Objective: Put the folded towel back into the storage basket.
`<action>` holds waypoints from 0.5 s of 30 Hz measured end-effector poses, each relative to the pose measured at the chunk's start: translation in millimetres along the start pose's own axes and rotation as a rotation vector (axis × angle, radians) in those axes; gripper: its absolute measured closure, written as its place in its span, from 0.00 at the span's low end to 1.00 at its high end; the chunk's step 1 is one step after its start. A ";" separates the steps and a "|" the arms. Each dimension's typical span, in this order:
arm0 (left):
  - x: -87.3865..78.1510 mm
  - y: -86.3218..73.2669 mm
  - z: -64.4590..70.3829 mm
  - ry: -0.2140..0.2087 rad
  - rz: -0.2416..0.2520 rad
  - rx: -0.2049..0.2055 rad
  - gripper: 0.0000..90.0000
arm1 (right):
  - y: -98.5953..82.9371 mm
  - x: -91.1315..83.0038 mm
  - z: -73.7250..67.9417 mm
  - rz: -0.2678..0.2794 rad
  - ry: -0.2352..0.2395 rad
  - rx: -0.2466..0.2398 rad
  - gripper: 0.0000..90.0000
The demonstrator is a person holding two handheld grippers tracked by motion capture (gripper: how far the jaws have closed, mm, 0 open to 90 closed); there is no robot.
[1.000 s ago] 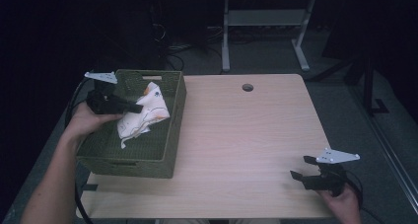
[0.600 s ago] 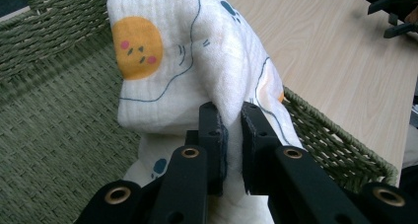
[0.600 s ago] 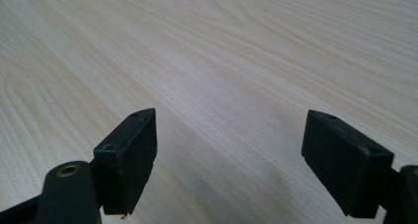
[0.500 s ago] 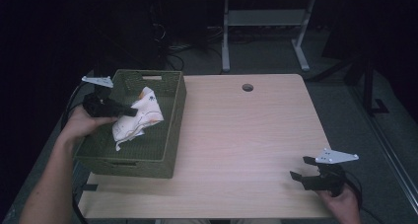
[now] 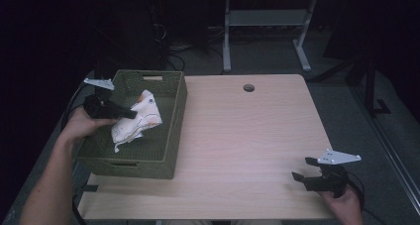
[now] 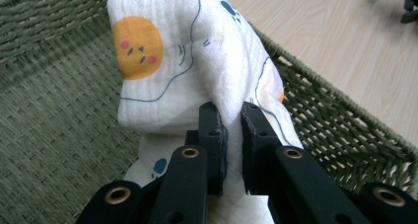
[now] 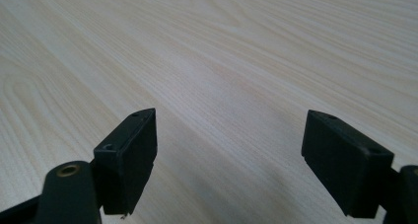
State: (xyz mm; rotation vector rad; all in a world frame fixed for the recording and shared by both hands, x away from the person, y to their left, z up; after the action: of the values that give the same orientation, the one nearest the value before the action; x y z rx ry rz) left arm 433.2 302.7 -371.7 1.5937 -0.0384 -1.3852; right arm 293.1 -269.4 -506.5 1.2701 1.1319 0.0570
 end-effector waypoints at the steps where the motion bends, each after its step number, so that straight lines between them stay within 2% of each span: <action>1: 0.8 -1.0 -0.7 0.001 -0.008 0.003 0.90 | -0.1 0.1 -0.1 -0.001 0.000 0.000 0.23; 5: 4.0 -4.5 -3.1 0.012 -0.039 0.023 0.90 | -0.2 0.6 0.1 -0.004 -0.003 0.002 0.23; 9: 7.6 -6.4 -4.5 0.024 -0.091 0.069 0.90 | -0.2 1.3 0.4 -0.006 -0.005 0.001 0.23; 13: 12.4 -2.8 -3.7 0.009 -0.091 0.104 0.90 | -0.4 1.5 0.6 -0.006 -0.005 0.002 0.23; 15: 15.8 -1.5 -4.8 0.023 -0.101 0.128 0.90 | -0.5 1.4 0.5 -0.006 -0.006 0.003 0.23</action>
State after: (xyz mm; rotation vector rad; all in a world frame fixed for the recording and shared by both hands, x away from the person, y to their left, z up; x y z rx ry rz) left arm 441.5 297.3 -384.9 1.7374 -0.0335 -1.4671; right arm 293.9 -269.1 -507.8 1.2683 1.1312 0.0472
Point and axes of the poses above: each handheld gripper's, and its own axes: x roughly forward along the jaws, y roughly out of its top, z roughly to its right, the point moved 7 cm from there along x, roughly forward along the jaws, and after that the axes turned 5 degrees about y, right-handed, at the moved point
